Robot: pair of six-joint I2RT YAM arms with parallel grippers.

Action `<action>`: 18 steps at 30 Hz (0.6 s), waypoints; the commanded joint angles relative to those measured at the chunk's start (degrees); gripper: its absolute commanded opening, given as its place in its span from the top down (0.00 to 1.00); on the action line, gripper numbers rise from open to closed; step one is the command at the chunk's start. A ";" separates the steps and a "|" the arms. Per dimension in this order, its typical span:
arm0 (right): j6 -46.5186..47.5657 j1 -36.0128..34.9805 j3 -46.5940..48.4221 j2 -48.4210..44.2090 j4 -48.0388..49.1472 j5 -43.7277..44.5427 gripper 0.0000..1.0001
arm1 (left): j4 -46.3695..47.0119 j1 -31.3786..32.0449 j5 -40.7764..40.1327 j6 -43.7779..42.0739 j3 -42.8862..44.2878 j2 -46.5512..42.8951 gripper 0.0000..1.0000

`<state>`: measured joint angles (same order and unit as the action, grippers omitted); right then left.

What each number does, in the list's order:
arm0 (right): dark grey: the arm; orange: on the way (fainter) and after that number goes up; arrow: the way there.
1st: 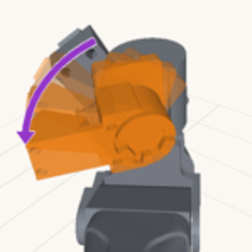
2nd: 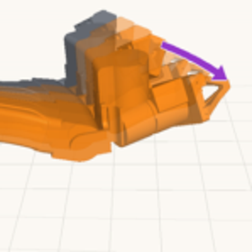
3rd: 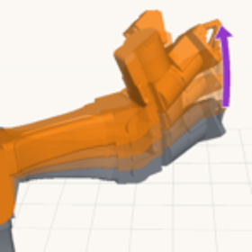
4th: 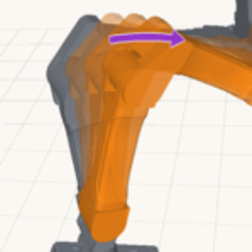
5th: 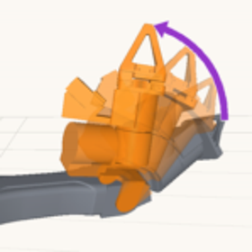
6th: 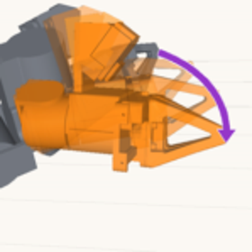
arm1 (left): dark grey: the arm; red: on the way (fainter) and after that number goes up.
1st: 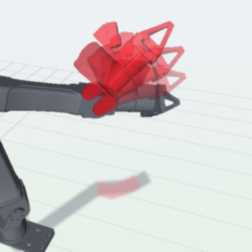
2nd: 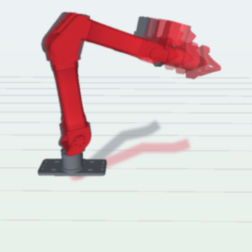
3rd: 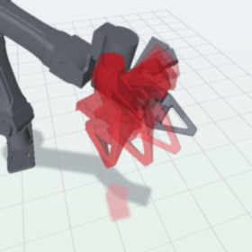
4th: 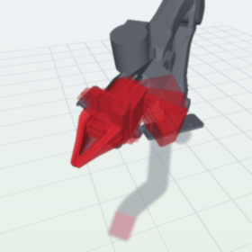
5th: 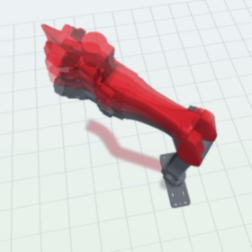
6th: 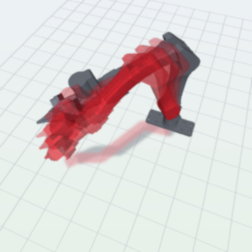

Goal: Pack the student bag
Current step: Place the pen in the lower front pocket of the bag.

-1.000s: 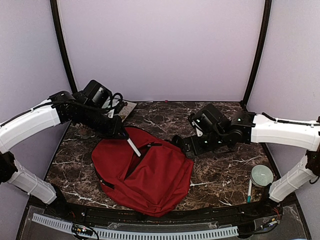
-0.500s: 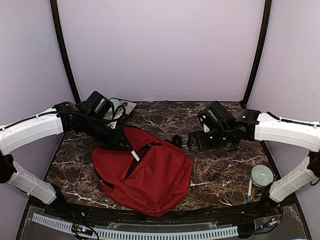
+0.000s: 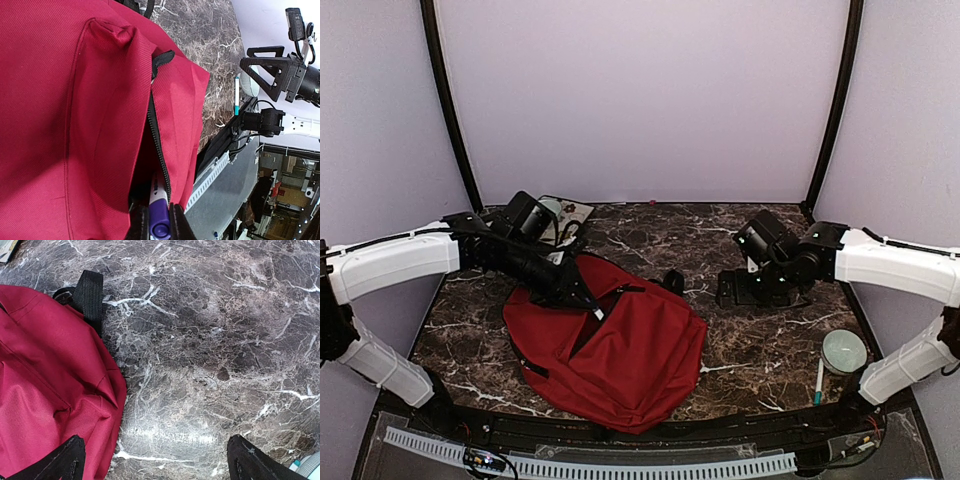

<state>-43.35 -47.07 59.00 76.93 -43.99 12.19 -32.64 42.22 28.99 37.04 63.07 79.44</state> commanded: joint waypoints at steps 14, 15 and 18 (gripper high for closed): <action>-3.43 2.40 0.85 1.37 -4.71 -4.16 0.00 | 3.08 0.91 6.15 0.03 -3.65 1.02 0.97; -3.95 2.35 0.59 1.19 -4.83 -4.78 0.00 | 3.05 1.00 6.16 -0.05 -3.74 0.94 0.97; -5.78 2.34 -0.38 0.75 -5.45 -6.28 0.00 | 2.94 1.11 6.32 -0.23 -4.38 0.28 0.92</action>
<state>-46.46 -45.12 59.13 78.65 -48.14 8.47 -29.98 42.81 33.69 37.89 60.05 80.58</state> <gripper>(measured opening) 0.995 0.109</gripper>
